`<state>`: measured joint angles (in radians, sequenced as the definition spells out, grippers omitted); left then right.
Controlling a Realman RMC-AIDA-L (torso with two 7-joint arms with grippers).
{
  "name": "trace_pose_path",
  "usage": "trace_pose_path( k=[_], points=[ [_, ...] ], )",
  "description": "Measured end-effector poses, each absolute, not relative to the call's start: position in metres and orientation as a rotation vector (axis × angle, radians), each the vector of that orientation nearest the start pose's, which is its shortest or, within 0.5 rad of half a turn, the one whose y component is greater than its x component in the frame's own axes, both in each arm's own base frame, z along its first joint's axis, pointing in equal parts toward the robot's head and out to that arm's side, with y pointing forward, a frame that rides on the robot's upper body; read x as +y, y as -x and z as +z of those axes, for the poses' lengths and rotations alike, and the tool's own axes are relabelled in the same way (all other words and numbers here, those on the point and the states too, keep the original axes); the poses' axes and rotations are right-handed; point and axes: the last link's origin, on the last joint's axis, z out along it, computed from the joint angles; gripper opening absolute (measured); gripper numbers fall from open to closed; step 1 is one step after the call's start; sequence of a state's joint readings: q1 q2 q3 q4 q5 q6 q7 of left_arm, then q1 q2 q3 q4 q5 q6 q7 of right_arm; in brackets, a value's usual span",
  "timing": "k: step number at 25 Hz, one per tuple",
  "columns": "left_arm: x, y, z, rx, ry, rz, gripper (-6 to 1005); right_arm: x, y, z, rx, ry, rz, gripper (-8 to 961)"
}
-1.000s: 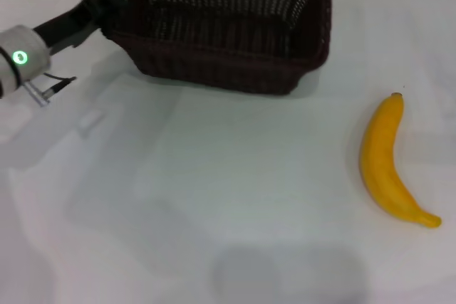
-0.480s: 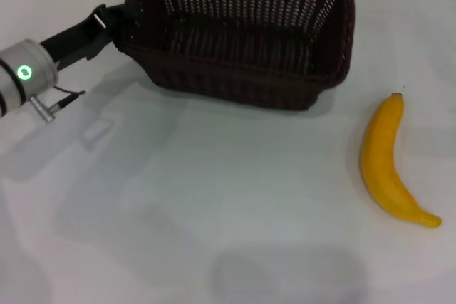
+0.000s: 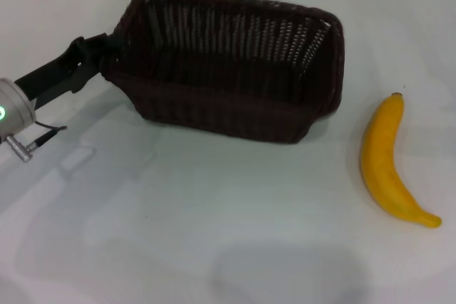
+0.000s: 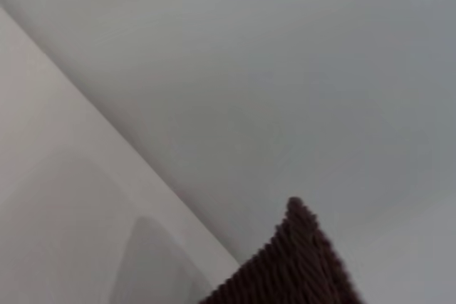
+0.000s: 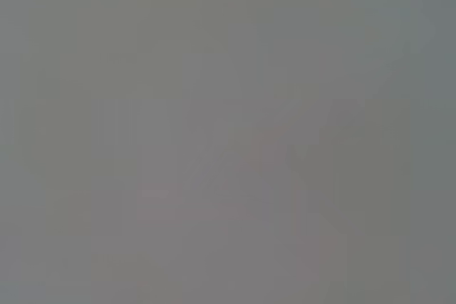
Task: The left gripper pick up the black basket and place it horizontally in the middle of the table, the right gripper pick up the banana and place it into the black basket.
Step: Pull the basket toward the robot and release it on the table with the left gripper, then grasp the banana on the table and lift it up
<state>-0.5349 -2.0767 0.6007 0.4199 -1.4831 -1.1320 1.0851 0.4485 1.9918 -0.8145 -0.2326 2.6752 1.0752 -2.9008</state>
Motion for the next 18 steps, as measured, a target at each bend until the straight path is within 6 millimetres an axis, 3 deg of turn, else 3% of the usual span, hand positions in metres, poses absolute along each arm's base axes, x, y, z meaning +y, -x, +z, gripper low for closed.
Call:
trace_pose_path(
  k=[10, 18],
  points=[
    [0.355, 0.301, -0.001, 2.204, -2.227, 1.500, 265, 0.363, -0.366, 0.104, 0.414, 1.369, 0.573, 865],
    [0.332, 0.310, 0.007, 2.103, -2.246, 1.612, 550, 0.362, -0.365, 0.100, 0.420, 1.367, 0.582, 865]
  ],
)
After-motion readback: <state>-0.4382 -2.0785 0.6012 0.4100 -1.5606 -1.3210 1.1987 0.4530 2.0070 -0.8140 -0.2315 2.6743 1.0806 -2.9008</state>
